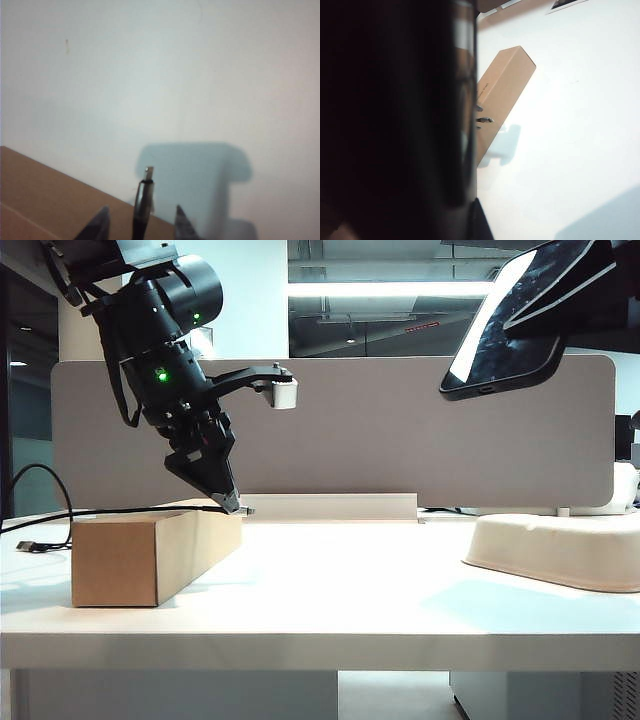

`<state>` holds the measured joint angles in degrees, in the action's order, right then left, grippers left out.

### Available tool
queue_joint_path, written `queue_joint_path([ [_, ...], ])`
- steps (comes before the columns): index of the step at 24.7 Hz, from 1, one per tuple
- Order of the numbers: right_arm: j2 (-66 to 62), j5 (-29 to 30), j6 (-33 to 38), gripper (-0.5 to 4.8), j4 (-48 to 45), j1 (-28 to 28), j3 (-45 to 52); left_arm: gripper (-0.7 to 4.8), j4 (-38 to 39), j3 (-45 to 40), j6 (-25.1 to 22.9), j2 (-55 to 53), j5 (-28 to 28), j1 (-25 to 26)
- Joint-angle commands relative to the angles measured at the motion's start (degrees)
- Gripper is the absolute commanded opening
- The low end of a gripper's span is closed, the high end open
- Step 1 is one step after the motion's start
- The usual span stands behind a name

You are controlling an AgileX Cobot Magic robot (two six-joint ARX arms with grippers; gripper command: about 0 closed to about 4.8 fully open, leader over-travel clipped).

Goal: Pick up the charging cable and the phone, plug the charging cable into the charging port on the phone, and finally place them back on the table.

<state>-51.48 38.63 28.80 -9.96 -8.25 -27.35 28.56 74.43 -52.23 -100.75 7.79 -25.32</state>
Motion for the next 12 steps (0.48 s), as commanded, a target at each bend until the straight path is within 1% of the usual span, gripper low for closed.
queue_joint_path([
  [1,0.31,0.28,-0.5,-0.06,-2.21,-0.02,-0.39,1.61,-0.59,0.17,0.22,-0.96,0.35,-0.07],
  [4,0.31,0.28,-0.52,-0.06,-2.21,-0.02,-0.39,1.6,-1.88,0.17,0.24,-1.81,0.33,-0.09],
  [5,0.31,0.28,-0.52,-0.06,-2.23,-0.02,-0.39,1.49,-2.1,0.17,0.26,-1.88,0.33,-0.09],
  [8,0.31,0.26,-0.55,-0.06,-2.21,-0.02,-0.39,0.79,-2.51,0.17,0.2,-1.9,-0.15,-0.07],
  [12,0.31,0.26,-0.55,-0.06,-2.23,-0.02,-0.39,0.79,-2.51,0.15,0.2,-1.9,-0.13,-0.07],
])
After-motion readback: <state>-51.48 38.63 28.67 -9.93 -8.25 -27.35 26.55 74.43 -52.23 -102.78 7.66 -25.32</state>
